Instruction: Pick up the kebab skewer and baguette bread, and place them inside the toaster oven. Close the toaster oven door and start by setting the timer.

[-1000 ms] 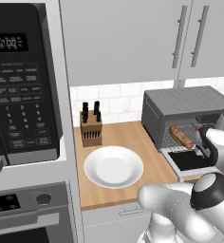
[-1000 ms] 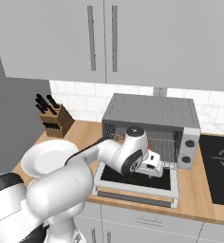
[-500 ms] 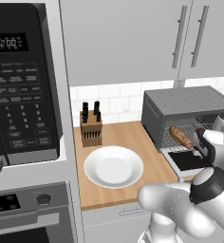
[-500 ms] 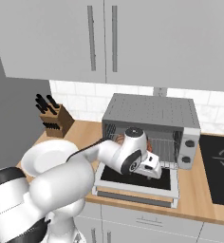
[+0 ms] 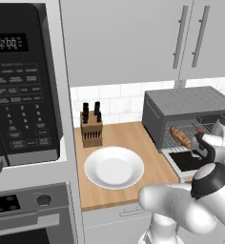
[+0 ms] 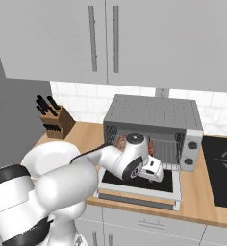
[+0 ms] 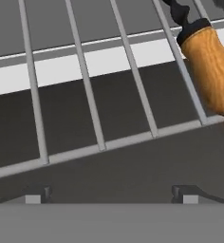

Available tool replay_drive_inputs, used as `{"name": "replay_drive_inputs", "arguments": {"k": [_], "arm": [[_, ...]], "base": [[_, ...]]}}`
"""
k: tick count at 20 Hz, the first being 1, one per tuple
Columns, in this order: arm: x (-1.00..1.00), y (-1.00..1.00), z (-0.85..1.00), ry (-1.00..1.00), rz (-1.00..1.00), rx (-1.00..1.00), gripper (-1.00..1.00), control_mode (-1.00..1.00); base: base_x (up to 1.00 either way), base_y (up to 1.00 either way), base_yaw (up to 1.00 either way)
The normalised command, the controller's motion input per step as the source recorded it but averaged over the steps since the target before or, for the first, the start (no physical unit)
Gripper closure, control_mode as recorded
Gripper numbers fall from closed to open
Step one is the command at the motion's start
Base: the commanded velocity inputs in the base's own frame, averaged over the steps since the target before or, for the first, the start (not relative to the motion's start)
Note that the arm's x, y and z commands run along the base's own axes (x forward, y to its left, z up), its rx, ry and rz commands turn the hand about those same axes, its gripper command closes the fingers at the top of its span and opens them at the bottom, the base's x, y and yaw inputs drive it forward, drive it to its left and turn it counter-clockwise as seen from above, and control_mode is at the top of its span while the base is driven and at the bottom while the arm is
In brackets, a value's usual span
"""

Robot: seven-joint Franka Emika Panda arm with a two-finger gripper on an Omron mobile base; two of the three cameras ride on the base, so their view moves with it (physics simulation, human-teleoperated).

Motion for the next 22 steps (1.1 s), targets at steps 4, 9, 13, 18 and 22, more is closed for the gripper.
{"name": "replay_drive_inputs", "arguments": {"k": [4, 9, 13, 18, 22], "arm": [[0.18, 0.0, -0.11, -0.03, -0.01, 0.0, -1.0, -1.0], [0.24, 0.0, 0.0, -0.02, -0.02, 0.01, -1.0, -1.0], [0.2, 0.0, 0.0, 0.0, -0.1, 0.03, -1.0, -1.0], [0.22, 0.0, 0.0, 0.0, -0.15, 0.06, -1.0, -1.0], [0.23, 0.0, 0.0, 0.0, -0.15, 0.09, -1.0, -1.0]], "base": [[0.0, 0.0, 0.0], [0.0, 0.0, 0.0], [0.0, 0.0, 0.0], [0.0, 0.0, 0.0], [0.0, 0.0, 0.0]]}}
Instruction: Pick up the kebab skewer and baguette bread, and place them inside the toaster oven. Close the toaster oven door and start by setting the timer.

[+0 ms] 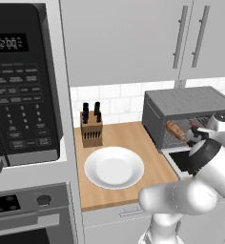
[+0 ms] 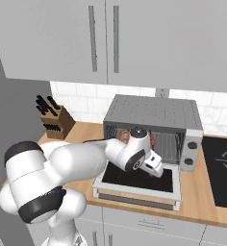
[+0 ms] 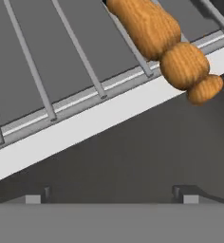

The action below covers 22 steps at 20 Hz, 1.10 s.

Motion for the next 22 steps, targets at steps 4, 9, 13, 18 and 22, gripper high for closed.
{"name": "replay_drive_inputs", "arguments": {"k": [4, 9, 13, 18, 22], "arm": [[0.2, 0.0, 0.0, -0.04, -0.13, 0.11, -1.0, -1.0], [0.21, 0.0, 0.0, -0.04, -0.1, 0.12, -1.0, -1.0], [0.08, 0.0, -0.04, -0.05, -0.1, 0.09, -1.0, -1.0], [0.09, 0.09, -0.26, -0.08, -0.12, 0.02, -1.0, -1.0], [0.24, 0.41, -0.46, -0.12, -0.12, 0.0, -1.0, -1.0]], "base": [[0.0, 0.0, 0.0], [0.0, 0.0, 0.0], [0.0, 0.0, 0.0], [0.0, 0.0, 0.0], [0.0, 0.0, 0.0]]}}
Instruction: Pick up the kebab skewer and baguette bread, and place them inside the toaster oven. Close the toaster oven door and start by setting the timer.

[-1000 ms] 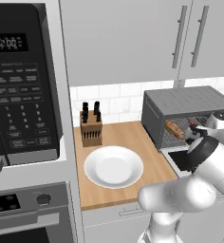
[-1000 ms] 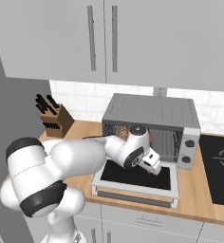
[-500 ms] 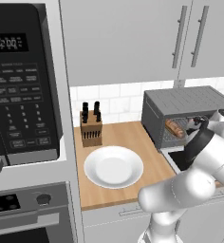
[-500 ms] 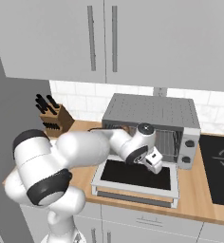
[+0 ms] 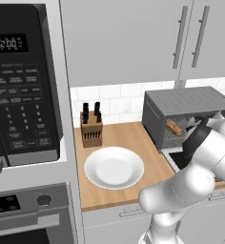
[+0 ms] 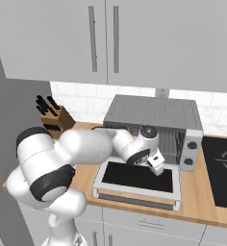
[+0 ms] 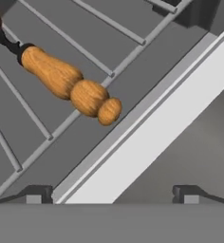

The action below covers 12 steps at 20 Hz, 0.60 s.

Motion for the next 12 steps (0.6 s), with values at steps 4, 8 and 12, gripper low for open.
{"name": "replay_drive_inputs", "arguments": {"k": [4, 8, 12], "arm": [[0.3, 0.41, -0.29, -0.12, -0.11, 0.0, -1.0, -1.0], [0.18, 0.34, -0.36, -0.12, -0.09, 0.01, -1.0, -1.0], [0.25, 0.29, -0.31, -0.11, -0.08, 0.02, -1.0, -1.0]], "base": [[0.0, 0.0, 0.0], [0.0, 0.0, 0.0], [0.0, 0.0, 0.0]]}}
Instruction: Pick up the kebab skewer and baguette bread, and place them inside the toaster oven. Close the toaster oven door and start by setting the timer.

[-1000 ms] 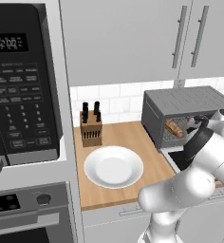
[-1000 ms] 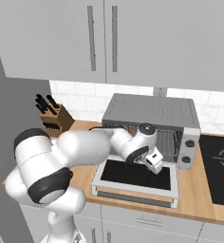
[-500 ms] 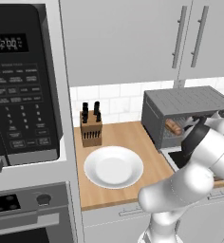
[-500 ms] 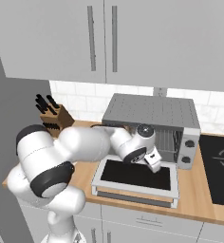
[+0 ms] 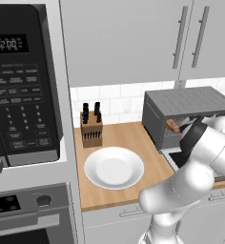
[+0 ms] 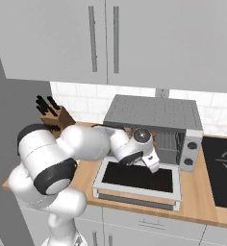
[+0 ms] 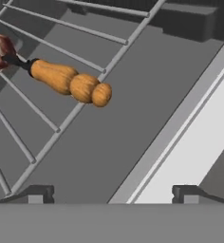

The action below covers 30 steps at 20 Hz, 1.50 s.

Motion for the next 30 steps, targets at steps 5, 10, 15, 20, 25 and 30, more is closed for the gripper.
{"name": "replay_drive_inputs", "arguments": {"k": [5, 10, 15, 20, 25, 30], "arm": [[0.35, 0.3, -0.23, -0.09, -0.07, 0.02, -1.0, -1.0], [-0.44, 0.03, -0.19, -0.01, -0.01, 0.01, -1.0, -1.0], [-1.0, 0.0, 0.01, 0.0, 0.08, 0.0, -1.0, -1.0], [-0.94, 0.44, 0.0, 0.05, 0.23, -0.01, -1.0, -1.0], [-0.52, 0.22, -0.04, 0.28, 0.27, -0.09, -1.0, -1.0], [-0.27, 0.0, -0.05, 0.41, 0.25, -0.14, -1.0, -1.0]], "base": [[0.0, 0.0, 0.0], [0.0, 0.0, 0.0], [0.0, 0.0, 0.0], [0.0, 0.0, 0.0], [0.0, 0.0, 0.0], [0.0, 0.0, 0.0]]}}
